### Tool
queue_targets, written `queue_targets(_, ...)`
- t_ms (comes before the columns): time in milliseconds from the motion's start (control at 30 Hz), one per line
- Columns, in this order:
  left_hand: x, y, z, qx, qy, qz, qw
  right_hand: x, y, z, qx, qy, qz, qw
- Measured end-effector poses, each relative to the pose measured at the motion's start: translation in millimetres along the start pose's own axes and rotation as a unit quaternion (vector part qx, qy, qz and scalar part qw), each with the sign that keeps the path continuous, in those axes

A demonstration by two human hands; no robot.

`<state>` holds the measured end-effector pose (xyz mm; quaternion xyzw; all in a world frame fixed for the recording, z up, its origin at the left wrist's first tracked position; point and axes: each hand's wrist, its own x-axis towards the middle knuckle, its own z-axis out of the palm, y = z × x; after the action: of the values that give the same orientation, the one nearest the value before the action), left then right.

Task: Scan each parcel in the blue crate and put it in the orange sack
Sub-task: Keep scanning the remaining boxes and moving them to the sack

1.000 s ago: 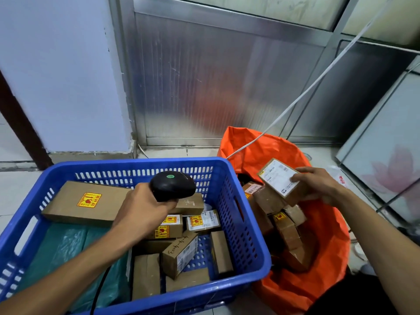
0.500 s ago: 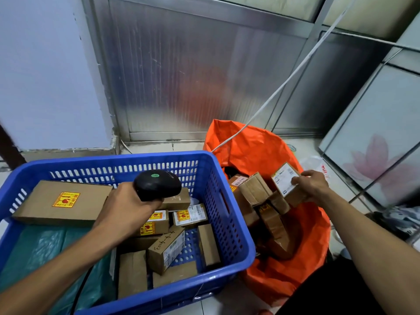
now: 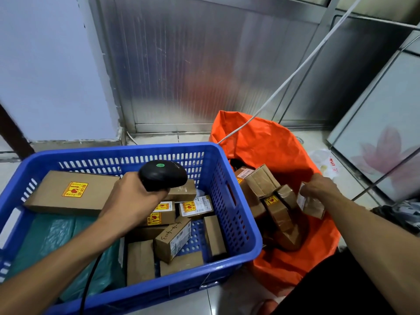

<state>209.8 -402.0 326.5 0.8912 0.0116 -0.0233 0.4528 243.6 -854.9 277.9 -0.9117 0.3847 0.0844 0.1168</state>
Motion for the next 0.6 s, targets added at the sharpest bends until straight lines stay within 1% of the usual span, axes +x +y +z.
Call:
queue_targets(167, 0.2, 0.6, -0.4, -0.004, -0.003, -0.001, 1.0, -0.8, 0.1, 4.0, -0.054, -0.017, 0.01, 0.998)
queue_targets(333, 1.6, -0.5, -0.1, 0.001, -0.002, -0.001, 1.0, 2.4, 2.6, 17.2, -0.055, -0.055, 0.047, 0.996)
queue_targets(433, 1.6, -0.6, 0.8, 0.005, -0.004, 0.002, 1.0, 4.7, 8.0, 27.7, -0.014, -0.069, 0.077, 0.995)
queue_targets(600, 3.9, -3.3, 3.0, -0.002, -0.01, -0.006, 1.0, 25.2, 15.8, 40.4, 0.04, -0.065, 0.122, 0.99)
